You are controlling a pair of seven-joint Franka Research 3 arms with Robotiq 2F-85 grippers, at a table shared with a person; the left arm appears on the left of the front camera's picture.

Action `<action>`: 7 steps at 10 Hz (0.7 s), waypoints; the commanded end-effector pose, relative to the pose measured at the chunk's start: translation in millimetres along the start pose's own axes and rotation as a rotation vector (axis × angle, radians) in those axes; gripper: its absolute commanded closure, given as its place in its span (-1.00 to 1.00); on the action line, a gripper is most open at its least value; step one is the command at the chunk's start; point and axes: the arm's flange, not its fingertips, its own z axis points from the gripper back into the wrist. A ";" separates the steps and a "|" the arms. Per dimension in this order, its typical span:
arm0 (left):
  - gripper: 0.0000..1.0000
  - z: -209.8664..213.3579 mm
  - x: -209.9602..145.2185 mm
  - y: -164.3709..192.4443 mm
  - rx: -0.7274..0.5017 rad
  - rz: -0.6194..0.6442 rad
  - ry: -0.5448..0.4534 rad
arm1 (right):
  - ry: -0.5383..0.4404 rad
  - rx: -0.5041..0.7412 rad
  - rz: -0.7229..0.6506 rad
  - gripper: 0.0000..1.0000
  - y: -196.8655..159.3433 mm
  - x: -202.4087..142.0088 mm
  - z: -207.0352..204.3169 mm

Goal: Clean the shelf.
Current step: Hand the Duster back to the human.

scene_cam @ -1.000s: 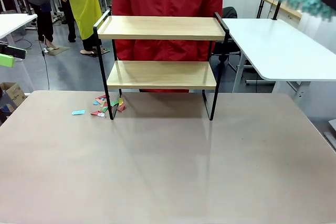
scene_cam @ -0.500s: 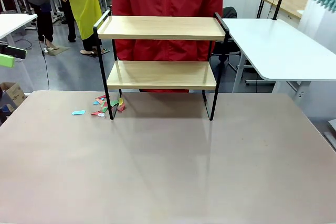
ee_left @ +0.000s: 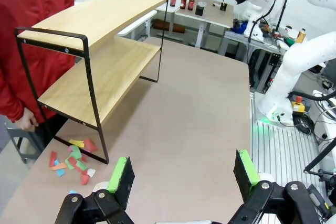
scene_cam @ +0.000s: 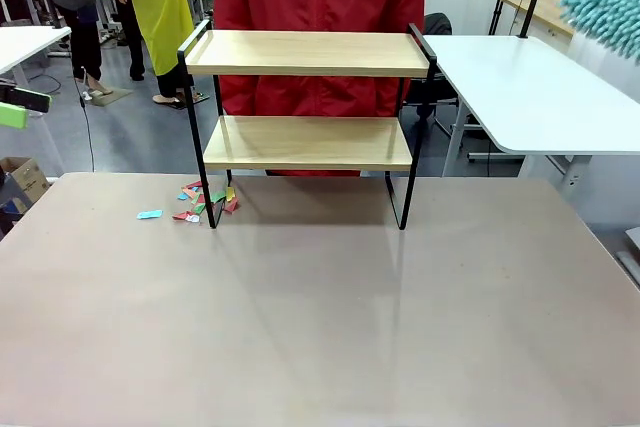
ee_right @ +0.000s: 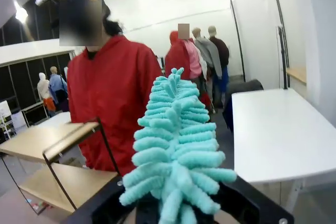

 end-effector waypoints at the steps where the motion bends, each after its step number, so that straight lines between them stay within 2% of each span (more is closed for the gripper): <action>1: -1.00 -1.5 2.1 0.1 -0.003 -0.008 -0.031 | 0.060 -0.051 0.012 0.66 -0.2 -41.5 12.2; 4: -1.00 -1.5 2.1 0.1 -0.003 -0.008 -0.031 | 0.116 -0.069 0.025 0.66 1.6 -86.5 26.5; 7: -1.00 -1.5 2.1 0.1 -0.003 -0.008 -0.031 | 0.129 -0.085 0.025 0.66 4.6 -91.3 33.4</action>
